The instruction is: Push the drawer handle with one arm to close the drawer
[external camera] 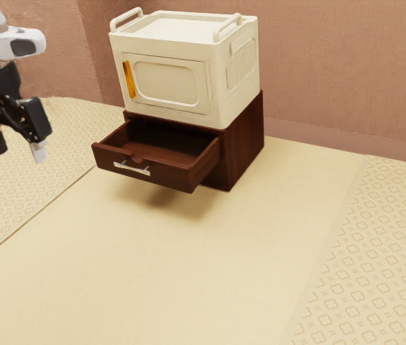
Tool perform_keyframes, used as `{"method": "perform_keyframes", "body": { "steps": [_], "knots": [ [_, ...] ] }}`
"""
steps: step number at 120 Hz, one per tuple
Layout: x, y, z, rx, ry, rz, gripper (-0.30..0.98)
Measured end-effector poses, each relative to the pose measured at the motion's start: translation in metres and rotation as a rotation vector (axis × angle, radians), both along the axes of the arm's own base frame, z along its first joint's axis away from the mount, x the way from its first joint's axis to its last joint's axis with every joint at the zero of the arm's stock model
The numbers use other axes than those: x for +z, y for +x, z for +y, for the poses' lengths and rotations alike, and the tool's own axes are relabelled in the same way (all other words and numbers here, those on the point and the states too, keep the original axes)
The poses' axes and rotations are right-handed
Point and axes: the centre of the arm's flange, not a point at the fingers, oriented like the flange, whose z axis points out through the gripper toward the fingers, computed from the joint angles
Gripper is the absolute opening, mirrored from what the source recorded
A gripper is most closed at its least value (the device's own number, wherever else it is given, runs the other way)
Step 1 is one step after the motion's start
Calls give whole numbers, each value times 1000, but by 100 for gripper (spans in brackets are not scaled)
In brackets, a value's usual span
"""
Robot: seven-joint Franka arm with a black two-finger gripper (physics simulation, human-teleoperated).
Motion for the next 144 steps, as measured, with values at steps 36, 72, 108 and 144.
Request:
{"method": "perform_keyframes", "body": {
  "steps": [36, 72, 108, 144],
  "knots": [
    [-153, 52, 27, 55, 13, 31, 52],
    [-183, 141, 45, 0, 51, -57, 5],
    [-193, 205, 50, -53, 69, -100, -7],
    [-210, 254, 60, -88, 73, -94, -9]
  ]
}}
